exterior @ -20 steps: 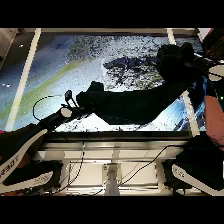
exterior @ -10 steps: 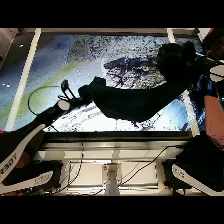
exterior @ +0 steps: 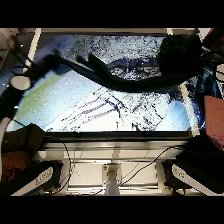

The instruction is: Fold the clothes and pants, and hang the long-sleeved shirts on hangers.

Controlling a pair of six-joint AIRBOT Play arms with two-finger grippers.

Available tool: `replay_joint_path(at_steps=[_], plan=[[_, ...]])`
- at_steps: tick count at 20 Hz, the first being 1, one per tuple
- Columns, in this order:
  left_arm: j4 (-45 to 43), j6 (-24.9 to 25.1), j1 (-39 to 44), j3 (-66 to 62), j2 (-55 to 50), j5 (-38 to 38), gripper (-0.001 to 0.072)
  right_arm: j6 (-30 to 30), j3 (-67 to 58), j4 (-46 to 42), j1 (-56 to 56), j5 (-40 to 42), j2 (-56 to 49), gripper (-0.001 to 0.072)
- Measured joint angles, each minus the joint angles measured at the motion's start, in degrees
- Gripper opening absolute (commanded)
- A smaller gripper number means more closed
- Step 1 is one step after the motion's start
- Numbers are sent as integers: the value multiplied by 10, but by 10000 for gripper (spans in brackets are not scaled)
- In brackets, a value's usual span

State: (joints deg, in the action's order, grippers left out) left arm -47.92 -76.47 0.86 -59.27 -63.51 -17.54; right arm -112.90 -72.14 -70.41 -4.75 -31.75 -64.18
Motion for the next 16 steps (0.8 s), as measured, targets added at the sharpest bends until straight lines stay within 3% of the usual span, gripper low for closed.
replay_joint_path(at_steps=[5,11,16], plan=[[-107,-3,-58,-16,28,-166,17,-33,46,-18,0,-17,1,54],[-279,-82,-71,-4,34,-380,18,-145,176,-29,0,-26,1,55],[-337,-109,-73,31,35,-494,18,-198,214,-39,0,-16,19,55]])
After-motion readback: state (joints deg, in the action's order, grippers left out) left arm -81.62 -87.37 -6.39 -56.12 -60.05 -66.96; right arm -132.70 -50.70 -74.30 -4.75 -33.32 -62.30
